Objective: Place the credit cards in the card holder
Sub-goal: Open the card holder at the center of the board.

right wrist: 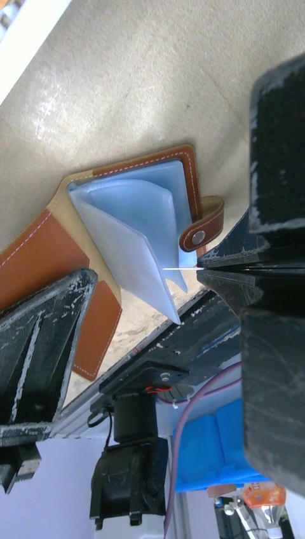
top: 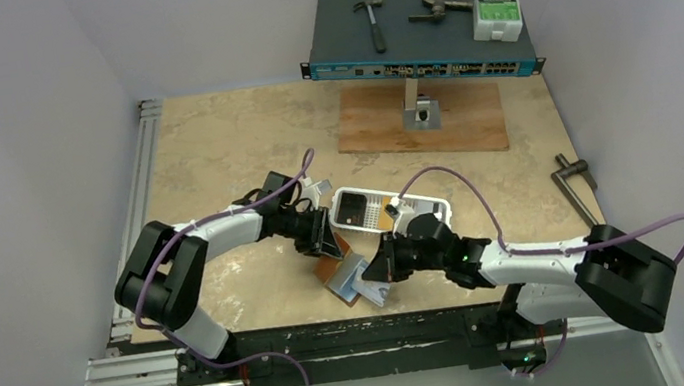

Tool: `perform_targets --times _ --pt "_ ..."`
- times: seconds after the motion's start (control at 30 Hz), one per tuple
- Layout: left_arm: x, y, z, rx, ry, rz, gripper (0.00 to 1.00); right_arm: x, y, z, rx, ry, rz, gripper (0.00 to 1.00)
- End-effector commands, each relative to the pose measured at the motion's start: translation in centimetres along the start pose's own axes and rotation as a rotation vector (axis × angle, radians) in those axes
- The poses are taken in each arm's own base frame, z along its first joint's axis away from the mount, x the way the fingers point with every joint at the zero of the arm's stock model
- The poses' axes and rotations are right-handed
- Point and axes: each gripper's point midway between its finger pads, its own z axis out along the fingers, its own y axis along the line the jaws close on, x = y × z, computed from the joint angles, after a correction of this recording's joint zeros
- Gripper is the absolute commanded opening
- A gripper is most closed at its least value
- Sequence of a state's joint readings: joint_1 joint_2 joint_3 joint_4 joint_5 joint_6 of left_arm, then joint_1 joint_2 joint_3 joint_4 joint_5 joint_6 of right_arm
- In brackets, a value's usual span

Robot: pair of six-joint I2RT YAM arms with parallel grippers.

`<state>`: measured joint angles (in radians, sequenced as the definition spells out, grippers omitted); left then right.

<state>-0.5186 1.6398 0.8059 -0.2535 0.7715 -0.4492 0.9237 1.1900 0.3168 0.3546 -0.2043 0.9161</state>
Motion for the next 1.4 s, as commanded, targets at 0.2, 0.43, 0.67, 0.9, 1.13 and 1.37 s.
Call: perform_targets --times 0.2,0.43,0.67,0.9,1.13,1.37 --pt "-1.1 -1.7 -0.8 0.036 -0.029 0.073 0.33 -1.6 2.8 0.4 -0.077 -0.012 -0.039 0.00" --pt "-1.1 -2.2 -1.3 0.071 -0.028 0.070 0.54 -1.9 3.0 1.6 -0.081 -0.008 -0.043 0.00" --pt "-0.1 -2.4 -1.5 0.104 0.000 0.083 0.55 -3.2 3.9 2.5 -0.101 -0.044 -0.045 0.00" --pt "0.7 -2.4 -1.5 0.123 0.030 0.085 0.55 -3.7 3.6 2.9 -0.082 -0.059 -0.050 0.00" --pt "1.5 -1.8 -1.6 0.103 0.078 0.107 0.51 -3.9 3.0 3.0 -0.053 -0.076 -0.059 0.00" --pt "1.7 -2.0 -2.0 0.105 0.085 0.128 0.52 -5.4 3.5 3.4 -0.046 -0.122 -0.077 0.00"
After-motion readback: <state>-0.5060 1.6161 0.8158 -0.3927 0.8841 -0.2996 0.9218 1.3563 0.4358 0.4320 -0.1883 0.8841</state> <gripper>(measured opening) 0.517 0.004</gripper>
